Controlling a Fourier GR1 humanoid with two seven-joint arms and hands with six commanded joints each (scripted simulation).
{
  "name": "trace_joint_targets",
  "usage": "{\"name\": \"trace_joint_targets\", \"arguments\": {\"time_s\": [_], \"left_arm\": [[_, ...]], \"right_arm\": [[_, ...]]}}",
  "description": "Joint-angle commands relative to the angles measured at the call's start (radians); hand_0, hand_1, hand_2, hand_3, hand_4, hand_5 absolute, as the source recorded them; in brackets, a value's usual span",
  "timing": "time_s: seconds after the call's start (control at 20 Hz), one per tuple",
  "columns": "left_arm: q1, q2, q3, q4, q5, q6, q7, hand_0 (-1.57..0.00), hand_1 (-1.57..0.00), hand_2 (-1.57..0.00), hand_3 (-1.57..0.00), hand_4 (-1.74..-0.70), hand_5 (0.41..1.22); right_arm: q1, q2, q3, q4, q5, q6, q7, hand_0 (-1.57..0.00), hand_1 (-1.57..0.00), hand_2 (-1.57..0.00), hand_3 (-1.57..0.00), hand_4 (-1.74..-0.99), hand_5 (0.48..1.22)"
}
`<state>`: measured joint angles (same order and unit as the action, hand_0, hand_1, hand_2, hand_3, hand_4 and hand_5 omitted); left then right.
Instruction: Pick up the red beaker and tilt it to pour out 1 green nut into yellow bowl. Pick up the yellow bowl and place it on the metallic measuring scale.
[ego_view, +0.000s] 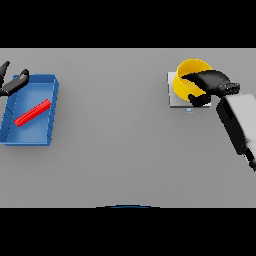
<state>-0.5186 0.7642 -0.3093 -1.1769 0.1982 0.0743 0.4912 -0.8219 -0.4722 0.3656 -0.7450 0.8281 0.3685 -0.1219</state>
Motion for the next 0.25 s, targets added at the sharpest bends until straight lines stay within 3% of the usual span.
{"name": "trace_joint_targets", "arguments": {"time_s": [0.0, 0.2], "left_arm": [[0.001, 0.002, 0.001, -0.001, 0.002, -0.003, 0.0, 0.0, 0.0, 0.0, 0.0, -0.84, 0.753], [0.005, 0.005, -0.001, -0.01, -0.001, -0.002, -0.007, 0.0, 0.0, 0.0, 0.0, -0.83, 0.76]], "right_arm": [[0.002, -0.005, 0.002, 0.003, 0.002, 0.005, -0.004, -0.16, -0.16, -0.12, -0.1, -1.422, 0.811], [-0.008, 0.002, 0.008, 0.015, 0.005, 0.027, 0.01, -0.06, -0.06, -0.05, -0.04, -1.39, 0.779]]}}
